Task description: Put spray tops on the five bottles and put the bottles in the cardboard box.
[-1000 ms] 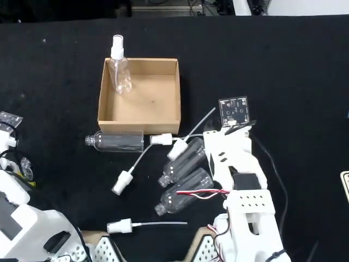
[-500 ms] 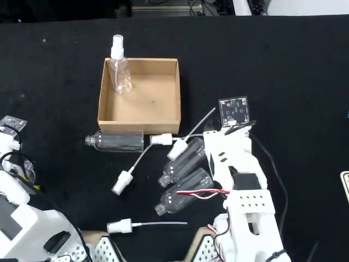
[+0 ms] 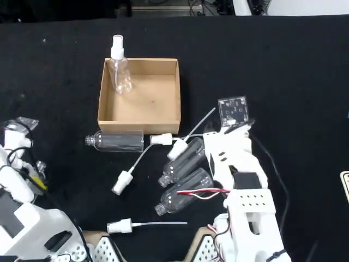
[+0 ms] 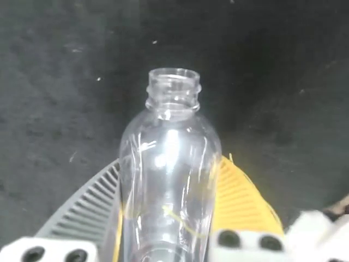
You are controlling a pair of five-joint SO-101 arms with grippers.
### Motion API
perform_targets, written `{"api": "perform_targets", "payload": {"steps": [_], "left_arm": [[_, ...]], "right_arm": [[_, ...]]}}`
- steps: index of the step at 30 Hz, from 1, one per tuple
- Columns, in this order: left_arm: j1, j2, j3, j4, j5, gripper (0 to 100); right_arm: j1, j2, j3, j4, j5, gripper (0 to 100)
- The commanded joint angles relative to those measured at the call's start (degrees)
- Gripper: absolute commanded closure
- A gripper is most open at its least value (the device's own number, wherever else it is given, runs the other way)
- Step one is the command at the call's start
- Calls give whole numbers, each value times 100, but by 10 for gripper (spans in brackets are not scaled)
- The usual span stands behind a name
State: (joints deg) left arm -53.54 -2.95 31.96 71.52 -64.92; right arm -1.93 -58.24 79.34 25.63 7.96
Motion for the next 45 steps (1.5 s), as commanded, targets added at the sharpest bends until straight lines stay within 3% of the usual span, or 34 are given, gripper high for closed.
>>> {"api": "perform_targets", "payload": {"steps": [1,8,11,14,19,29,37,45], "left_arm": [[-198,-431,-1174,835,730,970],[-1147,-686,-1824,888,1547,970],[-1332,-677,-1824,888,1785,971],[-1429,-422,-1974,870,1890,971],[-1886,360,-2571,879,1881,971],[-2791,1714,-4110,888,1855,971],[-3002,2154,-4382,870,1855,971],[-2976,2215,-4382,844,1846,971]], "right_arm": [[-360,-13,-1323,1574,580,972],[-2215,48,-2686,3622,1846,967],[-2954,110,-3081,4167,2048,890],[-3587,435,-3275,4466,2233,828],[-4492,1349,-3327,4132,2593,828],[-5503,3530,-4321,3622,3569,825],[-5591,5420,-5367,3420,3710,825],[-5600,6009,-5385,3393,4360,825]]}}
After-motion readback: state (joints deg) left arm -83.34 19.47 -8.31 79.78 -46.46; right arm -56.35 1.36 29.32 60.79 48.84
